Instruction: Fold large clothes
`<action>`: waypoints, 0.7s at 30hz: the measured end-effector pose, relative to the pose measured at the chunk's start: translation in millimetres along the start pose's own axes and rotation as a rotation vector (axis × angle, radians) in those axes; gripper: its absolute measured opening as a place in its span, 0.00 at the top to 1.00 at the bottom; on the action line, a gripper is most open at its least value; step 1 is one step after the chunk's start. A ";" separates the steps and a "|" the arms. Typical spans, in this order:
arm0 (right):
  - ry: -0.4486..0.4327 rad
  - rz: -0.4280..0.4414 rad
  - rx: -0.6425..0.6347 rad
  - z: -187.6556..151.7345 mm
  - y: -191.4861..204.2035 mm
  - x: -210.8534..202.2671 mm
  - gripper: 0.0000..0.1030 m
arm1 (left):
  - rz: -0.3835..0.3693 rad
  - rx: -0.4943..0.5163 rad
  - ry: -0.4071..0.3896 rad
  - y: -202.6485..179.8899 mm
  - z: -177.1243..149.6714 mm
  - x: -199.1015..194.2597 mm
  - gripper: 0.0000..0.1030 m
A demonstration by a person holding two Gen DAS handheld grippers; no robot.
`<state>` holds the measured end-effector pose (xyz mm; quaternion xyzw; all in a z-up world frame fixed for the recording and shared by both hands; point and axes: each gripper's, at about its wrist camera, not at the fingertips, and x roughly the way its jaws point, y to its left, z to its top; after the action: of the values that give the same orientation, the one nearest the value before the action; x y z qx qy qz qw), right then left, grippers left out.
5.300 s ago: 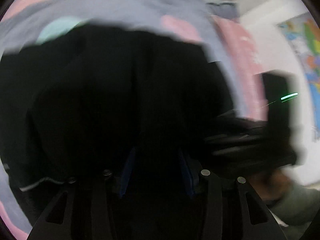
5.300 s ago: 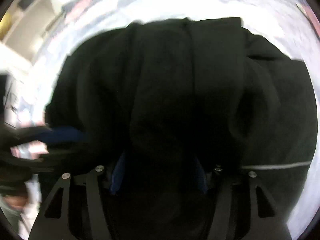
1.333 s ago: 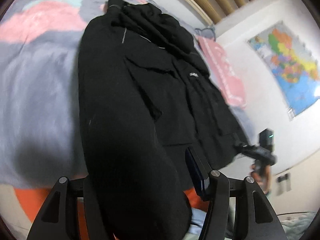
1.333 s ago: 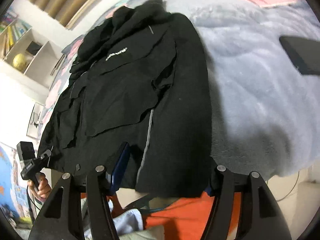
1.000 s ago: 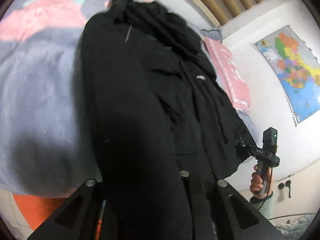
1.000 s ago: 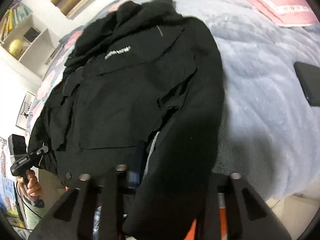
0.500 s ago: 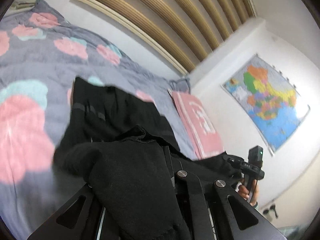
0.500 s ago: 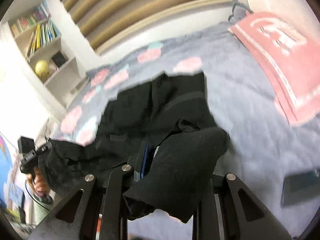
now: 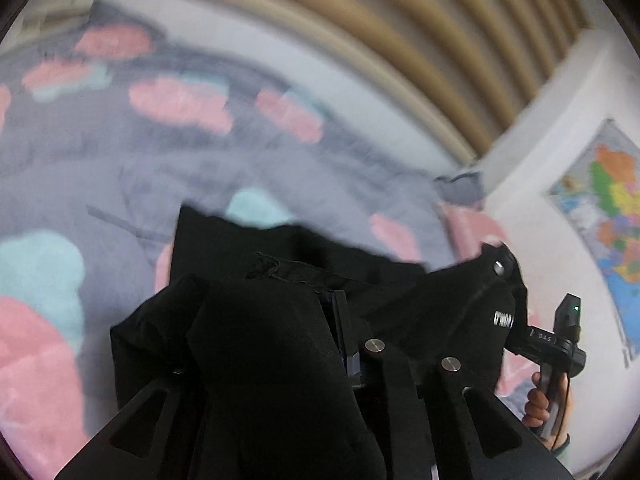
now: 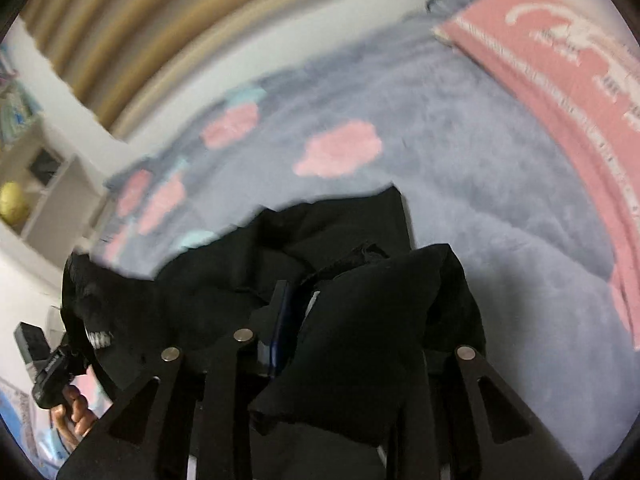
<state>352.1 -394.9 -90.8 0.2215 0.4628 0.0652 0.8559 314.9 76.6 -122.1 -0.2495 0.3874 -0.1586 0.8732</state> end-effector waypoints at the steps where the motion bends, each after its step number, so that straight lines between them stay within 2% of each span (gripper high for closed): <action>1: 0.029 -0.015 0.001 -1.4 -3.5 15.5 0.71 | 0.020 -0.034 0.039 12.6 -1.1 20.2 0.81; 3: 0.071 -0.036 0.003 -6.4 -10.8 51.2 0.70 | 0.002 -0.088 0.090 35.0 -6.6 48.0 0.80; 5: 0.073 -0.027 0.011 -12.0 -17.0 71.9 0.70 | -0.025 -0.120 0.100 50.3 -12.2 63.1 0.80; 8: 0.053 -0.048 -0.023 -15.4 -11.6 71.6 0.68 | -0.040 -0.120 0.113 52.7 -12.6 65.0 0.80; 11: 0.069 -0.037 -0.060 -16.0 -9.4 60.9 0.66 | -0.051 -0.055 0.115 41.8 -10.9 48.3 0.77; 13: 0.076 0.019 -0.045 -17.7 -11.4 38.0 0.61 | -0.074 -0.027 0.109 36.4 -12.3 25.3 0.62; 14: 0.074 0.061 -0.045 -19.9 -12.1 23.0 0.54 | -0.101 -0.006 0.102 33.2 -14.0 10.2 0.57; 15: 0.068 0.091 -0.047 -20.3 -12.4 12.8 0.45 | -0.132 0.026 0.094 29.6 -15.7 -6.4 0.47; 16: 0.048 0.144 -0.057 -24.5 -14.1 -8.7 0.40 | -0.159 0.058 0.087 26.5 -17.3 -23.5 0.36; 18: -0.010 0.199 -0.092 -33.6 -18.4 -48.7 0.22 | -0.212 0.119 0.061 23.2 -20.5 -57.7 0.24; 20: -0.084 0.184 -0.140 -40.4 -21.1 -78.2 0.14 | -0.268 0.162 -0.002 23.3 -25.2 -94.1 0.22; 21: -0.113 0.154 -0.170 -42.2 -21.9 -86.1 0.11 | -0.265 0.181 -0.027 22.1 -26.2 -104.9 0.20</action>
<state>266.8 -428.3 -54.7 0.1865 0.3884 0.1571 0.8886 228.8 135.9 -86.9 -0.2207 0.3234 -0.3033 0.8687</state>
